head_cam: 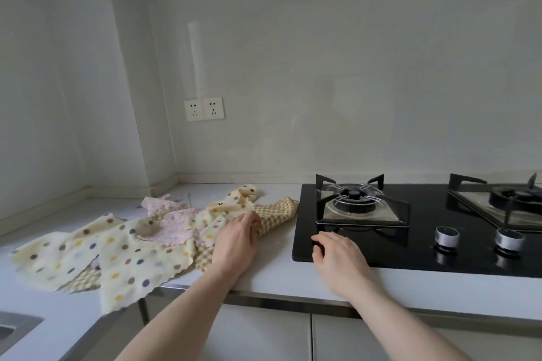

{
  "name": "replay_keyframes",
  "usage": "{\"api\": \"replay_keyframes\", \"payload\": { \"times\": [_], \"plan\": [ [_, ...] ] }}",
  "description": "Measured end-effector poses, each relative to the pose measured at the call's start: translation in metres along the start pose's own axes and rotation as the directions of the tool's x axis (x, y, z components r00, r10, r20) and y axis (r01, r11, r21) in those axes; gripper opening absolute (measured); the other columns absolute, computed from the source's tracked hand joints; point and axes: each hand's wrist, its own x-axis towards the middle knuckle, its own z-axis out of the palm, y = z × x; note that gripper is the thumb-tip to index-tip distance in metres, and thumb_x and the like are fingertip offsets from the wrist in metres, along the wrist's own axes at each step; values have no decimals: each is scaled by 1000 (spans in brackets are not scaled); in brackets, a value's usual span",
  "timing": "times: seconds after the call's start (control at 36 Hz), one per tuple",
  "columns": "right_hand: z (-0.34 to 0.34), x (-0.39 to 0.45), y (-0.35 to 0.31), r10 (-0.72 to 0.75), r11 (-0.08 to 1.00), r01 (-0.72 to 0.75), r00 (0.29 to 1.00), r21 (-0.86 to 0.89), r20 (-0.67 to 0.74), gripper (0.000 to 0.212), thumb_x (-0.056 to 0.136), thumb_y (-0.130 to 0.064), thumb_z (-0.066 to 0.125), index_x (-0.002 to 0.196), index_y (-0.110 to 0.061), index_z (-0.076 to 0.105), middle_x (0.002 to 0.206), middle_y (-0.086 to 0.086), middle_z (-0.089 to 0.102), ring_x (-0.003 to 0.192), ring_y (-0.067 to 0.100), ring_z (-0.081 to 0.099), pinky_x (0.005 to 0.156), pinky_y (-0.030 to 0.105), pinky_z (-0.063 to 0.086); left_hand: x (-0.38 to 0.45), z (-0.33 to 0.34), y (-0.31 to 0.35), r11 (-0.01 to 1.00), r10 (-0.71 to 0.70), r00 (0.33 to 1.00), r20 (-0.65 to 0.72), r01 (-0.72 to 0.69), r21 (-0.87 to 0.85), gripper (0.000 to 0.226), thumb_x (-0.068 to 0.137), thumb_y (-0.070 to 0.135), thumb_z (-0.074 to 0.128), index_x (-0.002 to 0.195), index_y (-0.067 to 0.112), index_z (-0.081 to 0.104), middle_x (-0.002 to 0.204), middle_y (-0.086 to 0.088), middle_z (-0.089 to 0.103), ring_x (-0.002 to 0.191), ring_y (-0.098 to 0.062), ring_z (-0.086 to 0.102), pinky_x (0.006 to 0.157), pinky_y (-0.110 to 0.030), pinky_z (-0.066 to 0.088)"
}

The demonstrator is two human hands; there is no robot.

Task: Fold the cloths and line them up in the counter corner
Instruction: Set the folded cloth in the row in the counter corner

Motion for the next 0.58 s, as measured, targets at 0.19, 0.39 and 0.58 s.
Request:
{"api": "replay_keyframes", "payload": {
  "times": [0.19, 0.39, 0.58],
  "plan": [
    [4, 2, 3, -8, 1000, 8, 1000, 2, 2, 40, 104, -35, 38, 141, -30, 51, 146, -14, 50, 136, 6, 43, 119, 32, 27, 0, -2, 3, 999, 9, 1000, 27, -8, -44, 28, 104, 28, 46, 131, 26, 54, 108, 1, 72, 95, -20, 67, 80, -37, 54],
    [-1, -2, -1, -16, 999, 18, 999, 51, -30, 38, 102, -34, 44, 139, -30, 52, 140, -15, 55, 130, 8, 50, 114, 30, 33, 3, 0, 4, 997, 59, 998, 34, -60, 55, 17, 101, 36, 51, 96, 26, 63, 90, 8, 70, 76, -13, 60, 66, -31, 50],
    [-12, -18, -10, 0, 956, 31, 995, 292, -105, 22, 90, -44, 59, 110, -36, 62, 105, -24, 65, 97, 1, 62, 82, 23, 51, 28, -38, 55, 984, -116, 984, -136, 95, -151, 24, 98, 47, 55, 87, 29, 66, 74, 10, 68, 67, -13, 60, 53, -28, 41]
  ]
}}
